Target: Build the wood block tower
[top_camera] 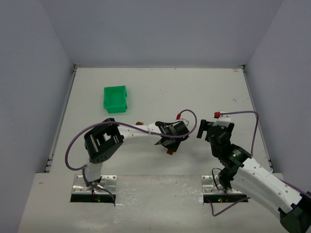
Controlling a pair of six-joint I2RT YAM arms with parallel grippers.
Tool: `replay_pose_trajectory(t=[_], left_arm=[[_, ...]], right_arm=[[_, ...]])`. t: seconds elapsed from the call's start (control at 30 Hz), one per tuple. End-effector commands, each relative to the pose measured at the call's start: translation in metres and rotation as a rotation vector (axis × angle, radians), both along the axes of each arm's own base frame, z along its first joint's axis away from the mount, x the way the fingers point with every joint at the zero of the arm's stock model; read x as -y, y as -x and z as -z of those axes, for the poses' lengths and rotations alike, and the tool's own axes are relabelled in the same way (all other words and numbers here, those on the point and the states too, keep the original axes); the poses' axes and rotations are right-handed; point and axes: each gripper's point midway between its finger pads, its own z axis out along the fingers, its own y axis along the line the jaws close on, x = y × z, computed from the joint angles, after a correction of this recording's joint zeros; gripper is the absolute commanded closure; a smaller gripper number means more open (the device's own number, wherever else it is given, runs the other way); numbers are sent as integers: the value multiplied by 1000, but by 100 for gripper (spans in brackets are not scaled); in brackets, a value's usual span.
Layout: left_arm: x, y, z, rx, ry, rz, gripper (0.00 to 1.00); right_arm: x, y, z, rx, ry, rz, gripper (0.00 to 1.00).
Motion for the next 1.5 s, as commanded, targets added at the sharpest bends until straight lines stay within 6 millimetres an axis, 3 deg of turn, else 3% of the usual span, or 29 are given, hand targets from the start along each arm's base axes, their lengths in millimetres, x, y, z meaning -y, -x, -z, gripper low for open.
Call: replay_pose_trajectory(t=[0.0, 0.13, 0.23, 0.27, 0.4, 0.53, 0.67, 0.87, 1.0, 1.1, 1.47], left_arm=[[2, -15, -44, 96, 65, -25, 100], [-13, -29, -93, 231, 76, -9, 100], [-37, -44, -126, 305, 77, -57, 100], [-57, -54, -139, 312, 87, -99, 100], [-113, -79, -162, 319, 98, -220, 100], [-141, -90, -186, 382, 118, -260, 100], [-156, -82, -174, 363, 22, -212, 100], [-148, -71, -186, 353, 80, -83, 100], [-160, -66, -176, 297, 19, -63, 100], [-154, -63, -171, 262, 41, -9, 100], [-158, -85, -168, 219, 83, -15, 100]], right_arm=[[6, -3, -7, 36, -18, 45, 1], [5, -2, -5, 30, -23, 44, 1], [3, -3, -4, 24, -25, 39, 1], [3, -3, -3, 17, -16, 41, 1], [3, -6, 0, -10, 15, 49, 1], [4, -8, 2, -29, 40, 55, 1], [4, -9, 4, -39, 53, 61, 1], [8, -10, 5, -41, 71, 83, 1], [9, -10, 7, -54, 85, 89, 1], [9, -10, 8, -56, 88, 89, 1], [8, -12, 10, -74, 105, 85, 1]])
